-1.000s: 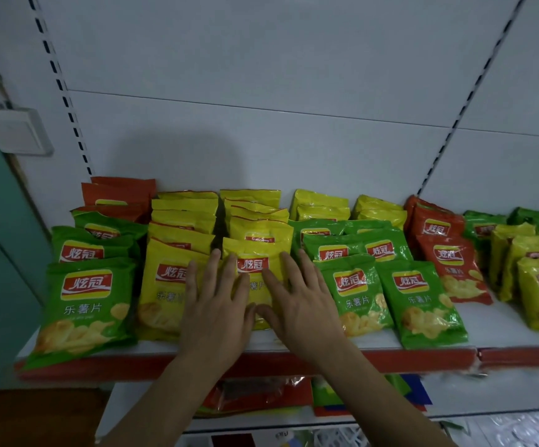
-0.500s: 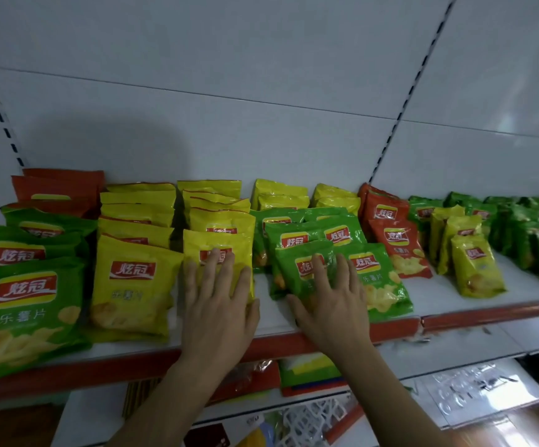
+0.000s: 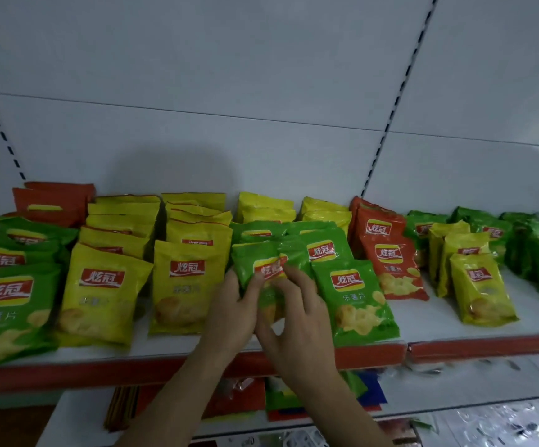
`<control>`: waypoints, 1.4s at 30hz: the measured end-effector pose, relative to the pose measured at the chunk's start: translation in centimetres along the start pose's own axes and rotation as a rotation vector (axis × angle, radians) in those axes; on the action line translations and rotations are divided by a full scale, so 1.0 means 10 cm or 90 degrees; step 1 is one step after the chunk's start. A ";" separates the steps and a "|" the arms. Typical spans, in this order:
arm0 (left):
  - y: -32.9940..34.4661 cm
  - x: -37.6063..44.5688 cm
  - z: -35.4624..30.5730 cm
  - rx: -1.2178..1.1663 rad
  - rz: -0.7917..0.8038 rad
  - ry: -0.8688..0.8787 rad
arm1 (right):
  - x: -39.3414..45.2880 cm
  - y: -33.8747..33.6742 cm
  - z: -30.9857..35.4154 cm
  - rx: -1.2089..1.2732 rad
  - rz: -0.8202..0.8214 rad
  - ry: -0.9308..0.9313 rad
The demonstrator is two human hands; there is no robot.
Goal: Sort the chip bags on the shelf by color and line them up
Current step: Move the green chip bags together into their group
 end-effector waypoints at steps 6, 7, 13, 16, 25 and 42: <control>-0.27 0.04 -0.05 -0.031 -0.206 0.003 | 0.06 0.07 -0.62 -0.018 0.016 0.053; -0.32 0.04 -0.04 -0.017 -0.220 0.008 | 0.10 0.12 -0.72 -0.068 0.053 0.064; -0.49 -0.05 0.01 0.080 -0.265 0.042 | 0.25 0.45 -0.83 -0.170 0.159 0.075; -0.51 -0.06 -0.01 0.093 -0.255 0.049 | 0.24 0.47 -0.81 -0.142 0.123 0.037; -0.63 0.08 -0.12 0.057 -0.252 0.033 | 0.54 -0.33 -0.76 0.074 -0.126 0.080; -0.67 0.21 -0.25 -0.088 -0.145 0.004 | 0.58 0.04 -0.62 0.131 -0.030 0.018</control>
Point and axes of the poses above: each hand's wrist, its own x-axis towards the middle knuckle, its own y-axis out of the palm, z = x × y, the point moved 4 cm from there along x, towards the middle knuckle, and after that the axes turned 13 degrees about -y, right-handed, at the moved point
